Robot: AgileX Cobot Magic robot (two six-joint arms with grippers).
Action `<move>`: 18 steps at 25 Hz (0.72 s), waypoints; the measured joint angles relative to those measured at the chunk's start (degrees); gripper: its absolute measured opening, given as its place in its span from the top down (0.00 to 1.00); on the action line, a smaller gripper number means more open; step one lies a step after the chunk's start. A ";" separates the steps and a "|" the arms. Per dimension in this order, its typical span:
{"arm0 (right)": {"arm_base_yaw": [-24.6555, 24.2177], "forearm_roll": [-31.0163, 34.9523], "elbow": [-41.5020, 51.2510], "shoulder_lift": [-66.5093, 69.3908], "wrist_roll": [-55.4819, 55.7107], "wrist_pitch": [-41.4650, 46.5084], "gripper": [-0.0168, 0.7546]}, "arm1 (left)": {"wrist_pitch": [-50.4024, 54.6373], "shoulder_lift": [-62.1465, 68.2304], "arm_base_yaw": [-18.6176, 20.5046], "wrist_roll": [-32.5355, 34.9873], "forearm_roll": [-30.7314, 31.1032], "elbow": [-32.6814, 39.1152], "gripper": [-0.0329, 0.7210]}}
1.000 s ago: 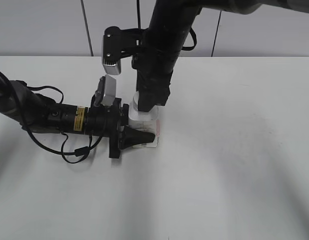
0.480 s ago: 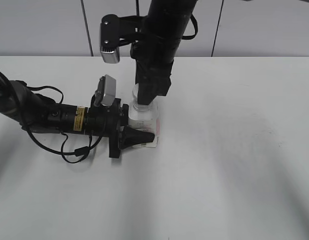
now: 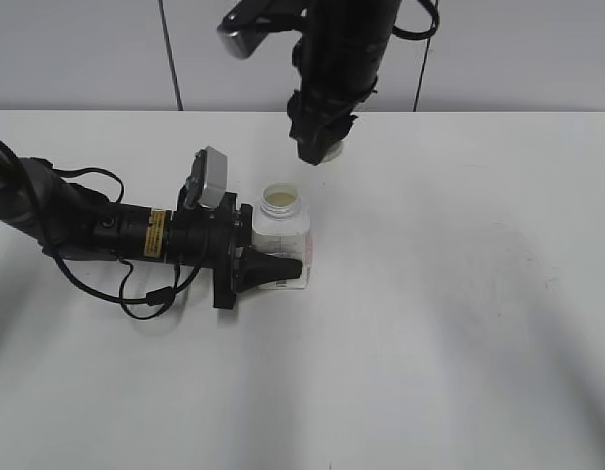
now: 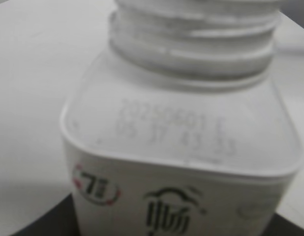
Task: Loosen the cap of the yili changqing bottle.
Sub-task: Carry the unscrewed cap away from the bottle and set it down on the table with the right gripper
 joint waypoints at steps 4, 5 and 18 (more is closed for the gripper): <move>-3.71 -0.53 0.00 -0.89 13.63 0.00 0.48 | 0.05 0.00 0.00 0.00 0.00 0.00 0.47; -5.31 -0.53 0.00 -0.89 16.31 0.05 0.48 | 0.05 0.00 0.00 0.00 0.00 0.00 0.47; -28.13 0.09 15.17 -0.89 33.82 -9.05 0.48 | 0.06 0.00 0.00 -0.11 0.10 0.00 0.47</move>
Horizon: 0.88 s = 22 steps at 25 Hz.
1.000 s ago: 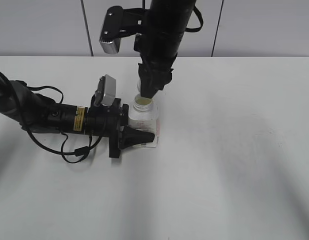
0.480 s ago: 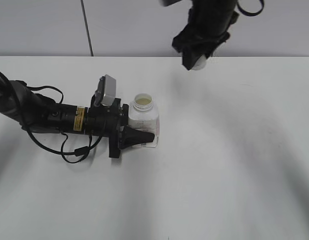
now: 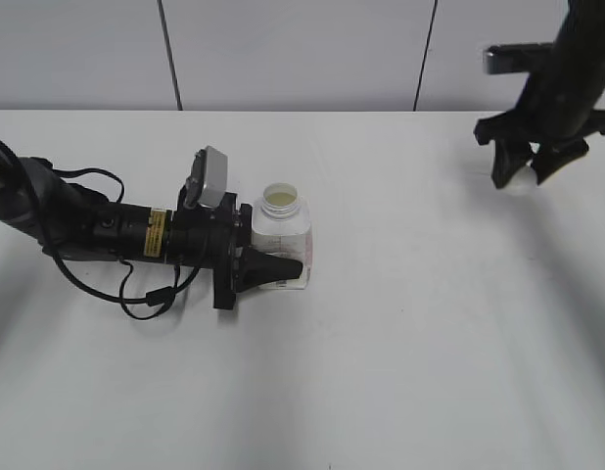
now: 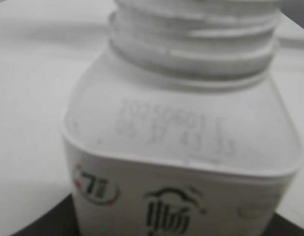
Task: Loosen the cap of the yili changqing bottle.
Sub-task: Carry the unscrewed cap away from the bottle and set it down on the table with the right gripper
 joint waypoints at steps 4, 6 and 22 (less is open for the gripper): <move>-5.68 2.54 8.26 0.00 0.09 -5.17 0.48 | 0.00 0.00 0.00 -0.04 -0.25 0.00 0.47; -8.59 4.57 11.44 0.00 -0.13 -8.13 0.48 | 0.06 0.00 0.00 -0.04 -0.44 0.00 0.47; -12.43 7.50 15.70 0.40 -5.08 -14.35 0.48 | 0.22 0.00 0.00 -0.04 -0.92 0.00 0.47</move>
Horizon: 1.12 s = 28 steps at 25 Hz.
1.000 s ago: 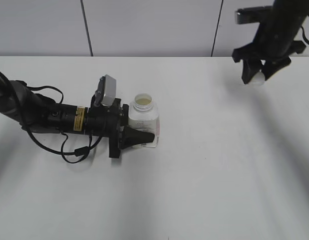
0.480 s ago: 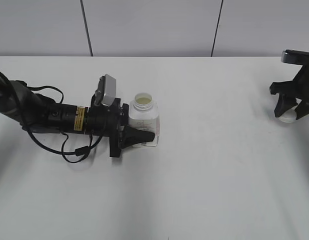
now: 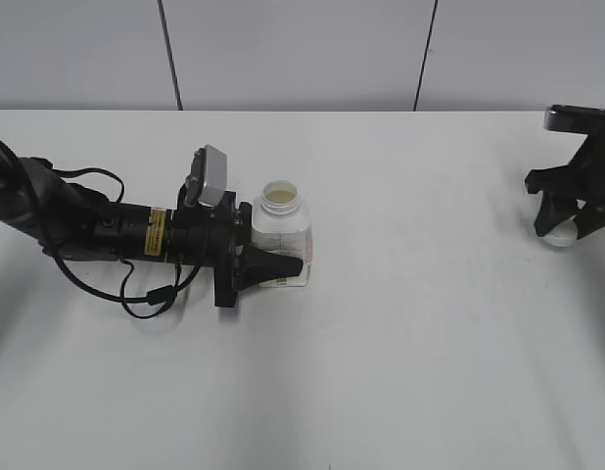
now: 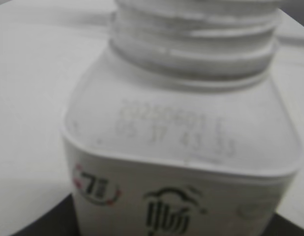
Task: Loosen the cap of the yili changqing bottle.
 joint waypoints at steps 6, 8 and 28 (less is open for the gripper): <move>0.00 -0.11 0.10 0.69 0.00 0.44 0.48 | 0.05 0.00 0.00 -0.02 -0.01 0.00 0.47; 0.00 -0.16 0.10 0.69 0.00 0.49 0.43 | 0.04 0.00 0.00 -0.02 -0.01 0.00 0.47; 0.06 -0.16 -5.64 0.69 -0.13 6.66 0.25 | -0.70 0.00 0.00 -0.02 -0.75 0.00 0.34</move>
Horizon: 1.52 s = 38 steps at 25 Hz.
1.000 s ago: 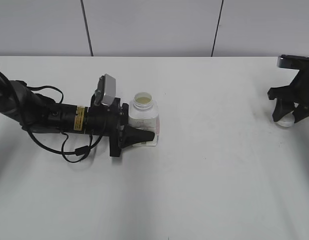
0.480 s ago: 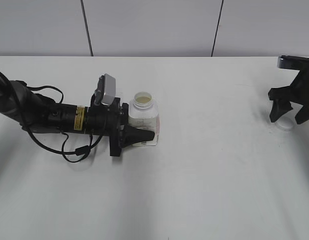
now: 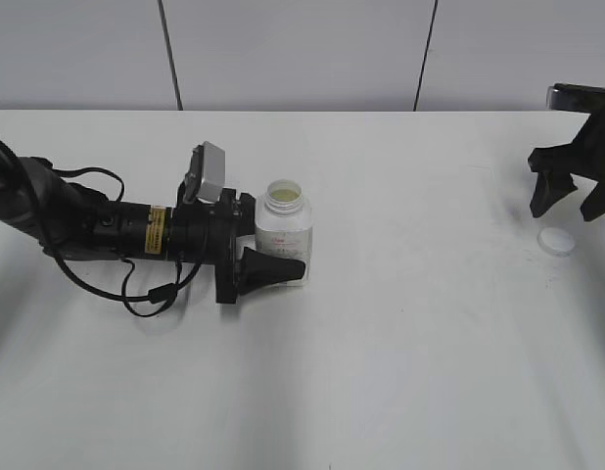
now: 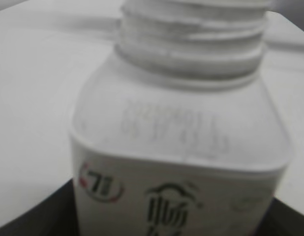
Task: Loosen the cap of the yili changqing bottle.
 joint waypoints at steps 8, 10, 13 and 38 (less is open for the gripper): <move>0.00 0.00 -0.20 0.00 0.00 0.32 0.25 | -0.84 0.00 0.00 -2.09 -0.35 0.00 0.16; 0.00 0.00 -0.20 0.00 -0.06 0.34 0.25 | -0.84 -0.60 0.00 -3.32 0.18 0.00 0.16; 0.00 0.00 -0.20 0.00 -0.06 0.67 0.25 | -0.77 -3.05 0.00 -4.93 1.11 0.00 0.16; 0.00 1.13 -0.41 -8.14 2.13 3.54 0.25 | 25.00 -32.61 0.00 -28.60 5.26 0.04 0.18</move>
